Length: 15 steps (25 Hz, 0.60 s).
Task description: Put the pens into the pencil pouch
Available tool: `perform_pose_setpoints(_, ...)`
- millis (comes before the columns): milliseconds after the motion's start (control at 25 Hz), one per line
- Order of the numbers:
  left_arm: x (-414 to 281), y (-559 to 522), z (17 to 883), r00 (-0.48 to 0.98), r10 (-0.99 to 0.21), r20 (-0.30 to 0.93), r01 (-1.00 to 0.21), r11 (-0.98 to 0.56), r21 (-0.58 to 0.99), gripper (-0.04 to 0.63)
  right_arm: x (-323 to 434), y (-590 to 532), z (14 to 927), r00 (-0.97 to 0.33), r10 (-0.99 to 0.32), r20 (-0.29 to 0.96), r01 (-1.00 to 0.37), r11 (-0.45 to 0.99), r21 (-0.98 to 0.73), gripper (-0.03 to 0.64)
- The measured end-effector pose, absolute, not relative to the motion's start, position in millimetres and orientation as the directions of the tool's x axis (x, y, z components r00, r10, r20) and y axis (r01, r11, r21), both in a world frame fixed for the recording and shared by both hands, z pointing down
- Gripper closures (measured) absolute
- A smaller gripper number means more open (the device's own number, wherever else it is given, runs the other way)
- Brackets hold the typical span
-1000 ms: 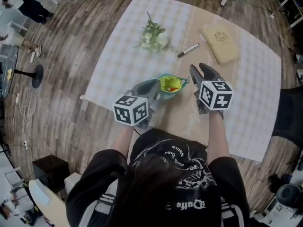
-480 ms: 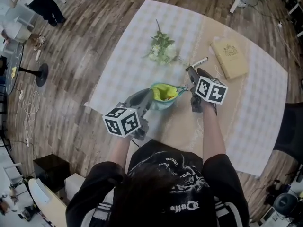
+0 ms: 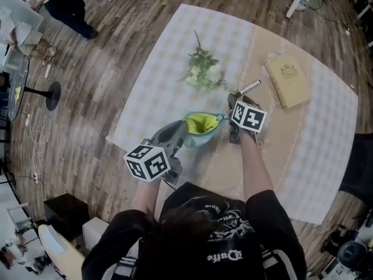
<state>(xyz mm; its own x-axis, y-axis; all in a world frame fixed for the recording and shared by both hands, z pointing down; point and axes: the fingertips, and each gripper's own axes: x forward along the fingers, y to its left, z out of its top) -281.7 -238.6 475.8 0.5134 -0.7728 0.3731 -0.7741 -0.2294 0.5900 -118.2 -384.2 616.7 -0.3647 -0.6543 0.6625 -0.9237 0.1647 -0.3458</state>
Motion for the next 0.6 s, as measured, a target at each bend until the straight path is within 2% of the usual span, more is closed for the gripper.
perform_pose_setpoints(440, -290, -243, 477, 0.507, -0.787, 0.351, -0.745, -0.194, 0.639, 0.551, -116, -394, 632, -0.228, -0.633, 0.74, -0.973, 0.182, -0.144, 0.403)
perform_pose_setpoints(600, -287, -242, 475, 0.51, -0.786, 0.349, -0.746, -0.203, 0.634, 0.551, -111, -394, 631, -0.192, -0.641, 0.744, -0.98, 0.172, -0.104, 0.447)
